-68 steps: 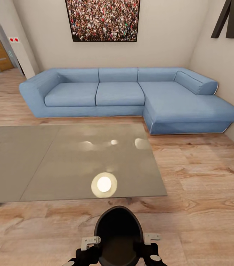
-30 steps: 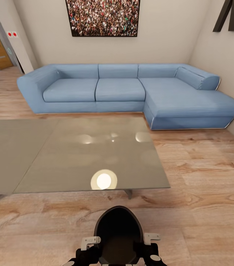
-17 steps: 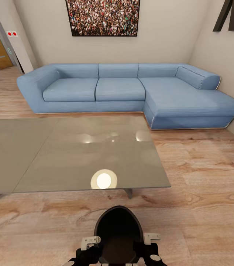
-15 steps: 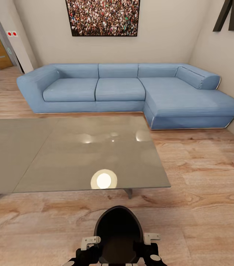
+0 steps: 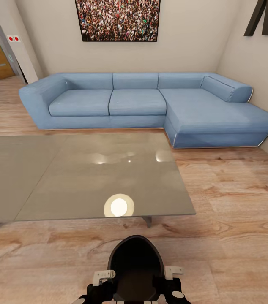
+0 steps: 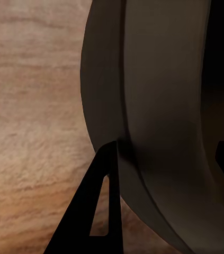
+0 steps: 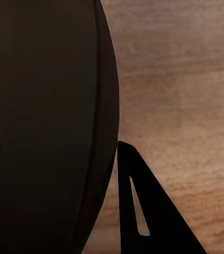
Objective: Place each of the two pumpkins and all three candles from the living room inside a cabinet in the living room (use any cabinet), then make sure every cabinet is closed, and position the cauldron so it is next to a table in the living room.
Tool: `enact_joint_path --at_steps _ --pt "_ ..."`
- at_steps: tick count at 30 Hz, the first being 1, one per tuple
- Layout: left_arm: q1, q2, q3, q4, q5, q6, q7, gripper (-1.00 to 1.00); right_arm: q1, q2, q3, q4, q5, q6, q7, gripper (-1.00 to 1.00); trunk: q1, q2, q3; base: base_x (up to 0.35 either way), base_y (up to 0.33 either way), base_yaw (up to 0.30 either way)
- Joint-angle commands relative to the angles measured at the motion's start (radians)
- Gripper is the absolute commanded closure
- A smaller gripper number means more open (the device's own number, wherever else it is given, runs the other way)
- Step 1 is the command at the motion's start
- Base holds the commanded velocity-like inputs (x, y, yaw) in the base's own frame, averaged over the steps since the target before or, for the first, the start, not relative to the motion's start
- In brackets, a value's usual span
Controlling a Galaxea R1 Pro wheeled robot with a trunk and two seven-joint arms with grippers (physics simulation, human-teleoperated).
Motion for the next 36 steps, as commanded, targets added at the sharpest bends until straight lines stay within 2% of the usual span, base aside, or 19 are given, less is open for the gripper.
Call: enact_joint_path --at_steps 1,31,36 --pt "0.000 0.004 -0.007 -0.003 0.013 0.005 0.000 1.00 -0.001 -0.001 0.012 0.001 -0.018 -0.002 -0.002 1.00 0.000 0.000 -0.001 0.015 0.000 0.000" --pt "0.000 0.004 -0.006 -0.003 0.013 0.005 -0.001 1.00 -0.001 -0.001 0.012 0.001 -0.018 -0.002 -0.002 1.00 0.000 0.000 -0.001 0.059 0.003 0.000" --pt "0.000 0.004 -0.006 -0.003 0.013 0.006 0.000 1.00 -0.001 -0.001 0.012 0.001 -0.018 -0.002 -0.002 1.00 0.011 -0.021 -0.010 0.000 0.000 0.000"
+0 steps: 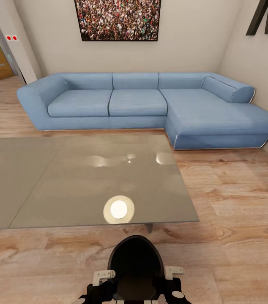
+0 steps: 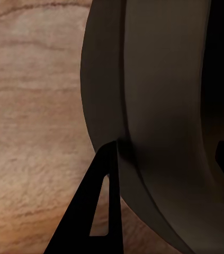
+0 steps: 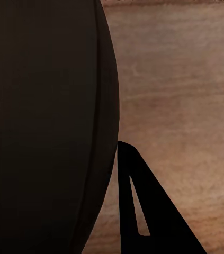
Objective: Place each of the two pumpkins and all three candles from the living room inside a cabinet in the living room (use any cabinet), then make sure every cabinet is closed, and position the cauldron so it is next to a table in the living room.
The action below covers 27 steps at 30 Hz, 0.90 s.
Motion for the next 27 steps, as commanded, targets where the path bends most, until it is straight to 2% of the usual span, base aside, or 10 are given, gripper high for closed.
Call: enact_joint_path --at_steps 1,4,7,24,25,26,27 --pt "0.000 0.004 -0.006 -0.003 0.012 0.006 0.000 1.00 -0.001 -0.001 0.011 0.001 -0.017 -0.002 -0.002 1.00 0.000 0.000 -0.001 0.000 0.000 0.000" --pt "0.000 0.003 -0.006 -0.003 0.012 0.005 -0.001 1.00 -0.001 -0.001 0.011 0.001 -0.017 -0.002 -0.002 1.00 0.000 0.000 -0.001 0.000 0.000 0.000" --pt "0.000 0.003 -0.006 -0.003 0.012 0.005 -0.001 1.00 -0.001 -0.001 0.011 0.001 -0.017 -0.002 -0.002 1.00 0.011 -0.021 -0.010 0.000 0.000 0.000" --pt "0.000 0.004 -0.005 -0.003 0.012 -0.004 0.000 1.00 -0.001 -0.001 0.011 0.001 -0.017 -0.003 -0.002 1.00 0.011 -0.021 -0.010 0.000 0.000 0.000" --pt "0.000 0.004 -0.004 -0.003 0.012 -0.008 0.000 -1.00 -0.001 -0.001 0.011 0.001 -0.017 -0.003 -0.002 1.00 0.011 -0.021 -0.010 0.000 0.000 0.000" --pt "0.000 0.004 -0.005 -0.003 0.012 -0.013 0.000 -1.00 -0.001 -0.001 0.011 0.001 -0.017 -0.003 -0.003 -1.00 0.011 -0.021 -0.010 0.000 0.000 0.000" --pt "0.000 0.004 -0.005 -0.003 0.012 -0.016 0.000 -1.00 -0.001 -0.001 0.011 0.001 -0.017 -0.004 -0.003 -1.00 0.011 -0.021 -0.010 0.000 0.000 0.000"
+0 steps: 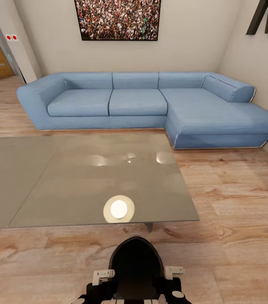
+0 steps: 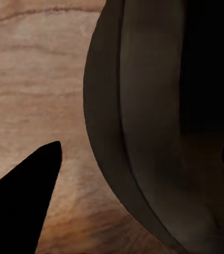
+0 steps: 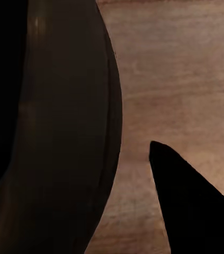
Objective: Place each of the two pumpkins and all three candles from the living room inside a cabinet in the living room (use any cabinet), then make sure every cabinet is closed, and position the cauldron so it is next to a table in the living room.
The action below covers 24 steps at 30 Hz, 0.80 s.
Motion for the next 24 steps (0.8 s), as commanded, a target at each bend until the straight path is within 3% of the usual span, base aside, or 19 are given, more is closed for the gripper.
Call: enact_joint_path --at_steps 1,14,24 --pt "0.000 0.000 -0.001 -0.002 0.009 0.005 -0.001 -1.00 -0.001 0.000 0.009 0.001 -0.010 -0.003 -0.004 -1.00 0.000 0.000 -0.001 0.000 0.000 0.000" --pt "0.000 0.000 -0.001 -0.002 0.009 0.004 -0.001 -1.00 -0.001 0.000 0.009 0.001 -0.010 -0.003 -0.004 -1.00 0.000 0.000 -0.001 0.000 0.000 0.000" --pt "0.000 0.000 -0.001 -0.002 0.009 0.006 0.000 -1.00 -0.001 0.000 0.009 0.001 -0.010 -0.003 -0.004 -1.00 -0.039 0.070 0.031 0.000 0.000 0.000"
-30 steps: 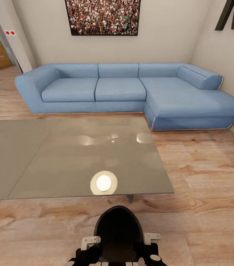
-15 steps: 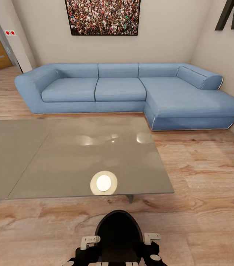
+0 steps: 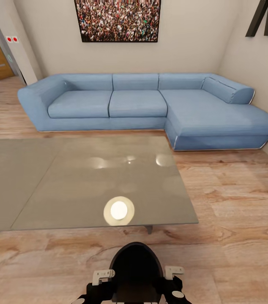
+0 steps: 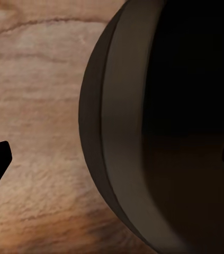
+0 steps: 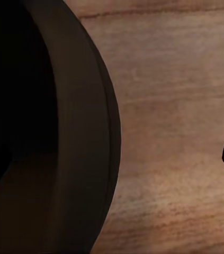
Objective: Place each of the two pumpkins and all three candles from the living room inside a cabinet in the living room (use any cabinet), then make sure every cabinet is closed, and position the cauldron so it is next to a table in the living room.
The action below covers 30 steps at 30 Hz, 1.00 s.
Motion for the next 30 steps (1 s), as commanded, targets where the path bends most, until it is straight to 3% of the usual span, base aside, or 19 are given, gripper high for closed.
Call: enact_joint_path --at_steps 1,30 --pt "0.000 0.000 -0.001 -0.002 0.009 0.005 0.000 -1.00 -0.001 0.000 0.009 0.001 -0.011 -0.004 -0.005 -1.00 -0.004 0.007 0.003 0.000 0.000 0.000" --pt "0.000 0.000 -0.001 -0.002 0.009 0.005 0.000 -1.00 -0.001 0.000 0.009 0.001 -0.011 -0.003 -0.005 -1.00 -0.115 0.210 0.093 0.000 0.000 0.000"
